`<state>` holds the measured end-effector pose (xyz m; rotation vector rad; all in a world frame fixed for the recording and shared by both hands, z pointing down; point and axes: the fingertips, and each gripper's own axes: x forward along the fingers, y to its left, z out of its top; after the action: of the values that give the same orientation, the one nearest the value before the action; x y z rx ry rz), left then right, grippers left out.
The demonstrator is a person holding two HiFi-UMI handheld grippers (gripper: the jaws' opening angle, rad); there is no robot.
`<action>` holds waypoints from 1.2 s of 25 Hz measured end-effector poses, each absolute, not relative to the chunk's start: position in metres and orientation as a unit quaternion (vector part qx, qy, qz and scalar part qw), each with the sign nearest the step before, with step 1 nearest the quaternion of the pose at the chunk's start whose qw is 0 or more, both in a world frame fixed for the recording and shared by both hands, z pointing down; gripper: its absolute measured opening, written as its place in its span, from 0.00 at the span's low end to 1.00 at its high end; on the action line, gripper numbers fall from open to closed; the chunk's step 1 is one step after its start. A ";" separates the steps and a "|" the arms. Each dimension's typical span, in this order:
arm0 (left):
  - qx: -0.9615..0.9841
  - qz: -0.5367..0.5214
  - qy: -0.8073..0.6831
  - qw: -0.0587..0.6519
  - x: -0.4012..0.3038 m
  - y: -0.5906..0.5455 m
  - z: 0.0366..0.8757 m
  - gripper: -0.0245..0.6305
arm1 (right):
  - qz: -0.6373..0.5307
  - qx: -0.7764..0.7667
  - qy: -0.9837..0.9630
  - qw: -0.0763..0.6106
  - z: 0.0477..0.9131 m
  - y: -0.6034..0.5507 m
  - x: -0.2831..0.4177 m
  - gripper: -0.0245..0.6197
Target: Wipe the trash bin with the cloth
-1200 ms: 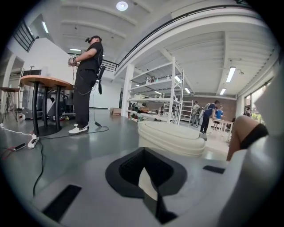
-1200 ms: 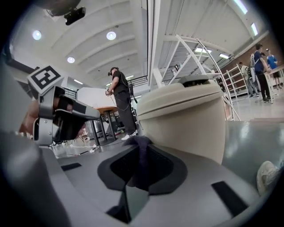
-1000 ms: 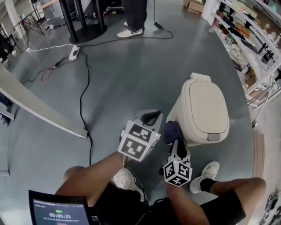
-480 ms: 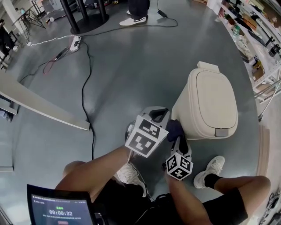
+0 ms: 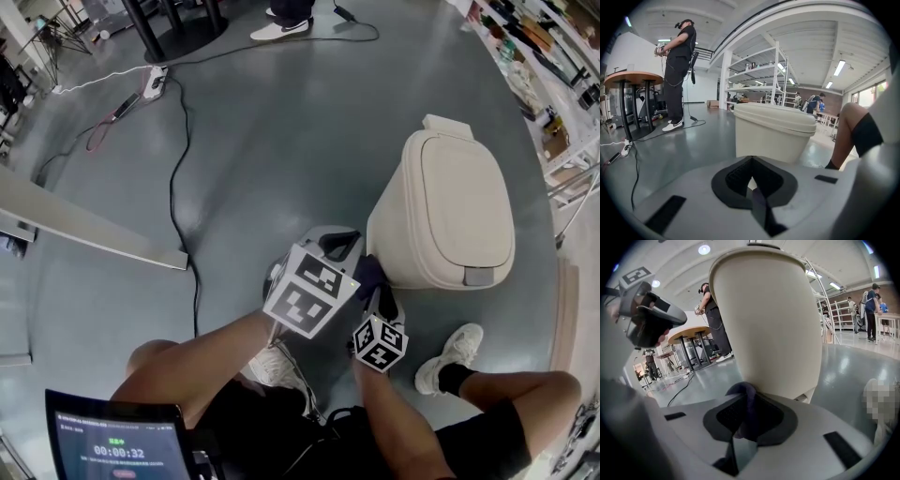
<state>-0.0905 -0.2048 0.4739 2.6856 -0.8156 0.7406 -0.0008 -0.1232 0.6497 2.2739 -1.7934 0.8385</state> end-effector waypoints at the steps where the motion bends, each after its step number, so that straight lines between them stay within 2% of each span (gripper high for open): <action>1: 0.918 0.253 -0.280 0.121 -0.091 -0.205 0.474 0.04 | 0.281 0.753 -0.592 0.063 0.651 -0.123 -0.002 0.14; 6: 0.918 0.245 -0.289 0.120 -0.093 -0.210 0.465 0.04 | 0.288 0.747 -0.599 0.019 0.622 -0.128 -0.009 0.14; 18: 0.907 0.198 -0.355 0.107 -0.131 -0.252 0.429 0.04 | 0.236 0.716 -0.637 -0.159 0.485 -0.167 -0.044 0.14; 22: 0.909 0.184 -0.359 0.103 -0.133 -0.258 0.419 0.04 | 0.234 0.723 -0.622 -0.186 0.473 -0.174 -0.038 0.14; 30: 0.917 0.186 -0.341 0.093 -0.119 -0.253 0.418 0.04 | 0.247 0.743 -0.591 -0.194 0.484 -0.175 -0.019 0.14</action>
<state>-0.1189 -0.2531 0.4184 2.7211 -1.0109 0.5507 -0.0191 -0.1754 0.4844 2.6757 -2.1255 0.8895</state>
